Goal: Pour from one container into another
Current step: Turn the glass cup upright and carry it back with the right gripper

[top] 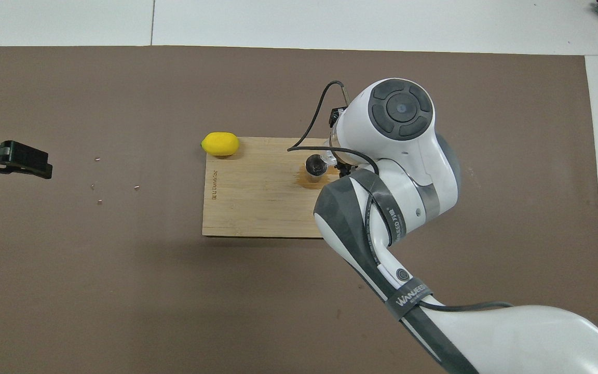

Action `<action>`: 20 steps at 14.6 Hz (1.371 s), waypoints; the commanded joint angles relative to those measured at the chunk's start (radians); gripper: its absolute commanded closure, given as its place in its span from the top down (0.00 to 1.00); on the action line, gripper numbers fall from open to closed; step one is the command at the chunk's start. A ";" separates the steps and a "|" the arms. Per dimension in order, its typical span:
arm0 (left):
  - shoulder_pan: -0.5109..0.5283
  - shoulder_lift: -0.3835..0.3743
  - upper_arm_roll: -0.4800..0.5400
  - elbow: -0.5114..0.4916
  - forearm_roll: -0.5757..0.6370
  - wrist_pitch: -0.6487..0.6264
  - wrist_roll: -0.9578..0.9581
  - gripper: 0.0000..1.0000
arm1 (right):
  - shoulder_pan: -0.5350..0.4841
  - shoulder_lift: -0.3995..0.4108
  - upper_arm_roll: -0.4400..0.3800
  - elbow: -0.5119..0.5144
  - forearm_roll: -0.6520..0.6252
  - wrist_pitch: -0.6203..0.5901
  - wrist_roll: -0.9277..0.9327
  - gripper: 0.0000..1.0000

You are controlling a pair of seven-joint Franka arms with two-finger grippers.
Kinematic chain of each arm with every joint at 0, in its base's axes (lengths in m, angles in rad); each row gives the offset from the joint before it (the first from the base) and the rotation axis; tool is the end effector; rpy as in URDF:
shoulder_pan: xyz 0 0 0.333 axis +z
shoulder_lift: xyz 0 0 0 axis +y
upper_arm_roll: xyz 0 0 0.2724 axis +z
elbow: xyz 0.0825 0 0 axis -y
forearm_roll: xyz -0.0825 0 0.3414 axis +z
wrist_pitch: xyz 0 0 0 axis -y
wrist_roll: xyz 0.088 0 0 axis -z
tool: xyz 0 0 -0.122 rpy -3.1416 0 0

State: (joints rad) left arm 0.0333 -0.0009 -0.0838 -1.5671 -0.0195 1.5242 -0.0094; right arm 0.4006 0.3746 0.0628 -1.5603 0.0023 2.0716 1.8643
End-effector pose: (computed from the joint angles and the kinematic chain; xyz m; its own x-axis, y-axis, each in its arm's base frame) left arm 0.5053 -0.0280 0.5640 0.9982 -0.0419 -0.0422 -0.0412 -0.9990 0.0190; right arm 0.5642 0.2772 0.4034 0.1659 -0.9841 -0.0636 -0.9798 -0.1571 -0.1238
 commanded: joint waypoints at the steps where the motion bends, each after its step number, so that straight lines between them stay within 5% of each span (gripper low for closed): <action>1: 0.011 -0.027 -0.008 -0.030 0.010 0.004 0.003 1.00 | -0.020 0.015 0.008 0.025 0.060 -0.007 -0.011 0.06; 14: 0.011 -0.027 -0.008 -0.030 0.010 0.004 0.003 1.00 | -0.155 0.012 0.008 -0.023 0.365 -0.004 -0.187 0.05; 20: 0.011 -0.027 -0.008 -0.030 0.010 0.004 0.003 1.00 | -0.304 -0.054 0.008 -0.208 0.534 0.031 -0.375 0.05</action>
State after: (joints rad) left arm 0.0333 -0.0009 -0.0838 -1.5671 -0.0195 1.5242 -0.0094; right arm 0.1403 0.3849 0.0592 -1.6565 0.4846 2.0723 1.5552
